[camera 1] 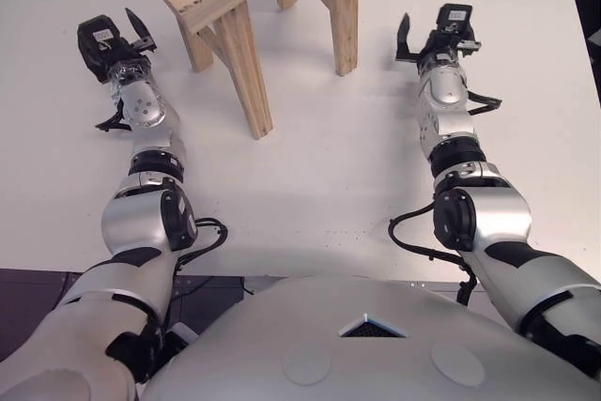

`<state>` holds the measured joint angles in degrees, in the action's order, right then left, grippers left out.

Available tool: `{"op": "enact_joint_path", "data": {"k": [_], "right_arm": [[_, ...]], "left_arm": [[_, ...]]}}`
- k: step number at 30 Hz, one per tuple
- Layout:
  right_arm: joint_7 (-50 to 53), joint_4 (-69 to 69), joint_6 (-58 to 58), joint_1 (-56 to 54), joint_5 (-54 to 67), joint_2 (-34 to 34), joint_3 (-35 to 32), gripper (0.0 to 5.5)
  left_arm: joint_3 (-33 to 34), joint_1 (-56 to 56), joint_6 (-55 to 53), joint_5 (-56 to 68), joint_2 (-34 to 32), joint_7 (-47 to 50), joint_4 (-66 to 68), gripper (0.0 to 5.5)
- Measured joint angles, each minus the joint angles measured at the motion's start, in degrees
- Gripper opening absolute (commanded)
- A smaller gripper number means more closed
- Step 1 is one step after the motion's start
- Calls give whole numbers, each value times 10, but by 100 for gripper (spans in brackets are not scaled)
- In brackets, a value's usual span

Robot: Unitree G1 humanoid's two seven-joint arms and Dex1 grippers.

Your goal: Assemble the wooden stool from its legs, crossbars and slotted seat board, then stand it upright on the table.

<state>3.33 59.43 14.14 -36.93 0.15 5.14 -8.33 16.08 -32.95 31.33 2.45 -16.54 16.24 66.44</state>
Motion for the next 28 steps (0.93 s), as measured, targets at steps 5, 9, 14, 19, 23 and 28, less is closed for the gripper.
{"op": "enact_joint_path", "data": {"k": [5,9,14,19,23,28], "right_arm": [[-19,-3,7,7,-6,-1,17,540],[-20,-3,7,8,-8,-3,30,540],[-27,-3,8,7,-8,-3,41,540],[-36,-3,8,7,-7,-3,44,540],[-43,1,7,7,-7,-3,48,540],[-45,11,7,6,-7,-3,50,540]], "left_arm": [[4,7,4,7,12,0,5,415],[18,7,4,29,11,-14,5,415],[23,7,4,32,18,-17,5,415],[28,7,3,42,18,-20,5,415],[28,13,3,44,30,-19,4,415],[23,14,-1,43,47,-21,5,415]]}}
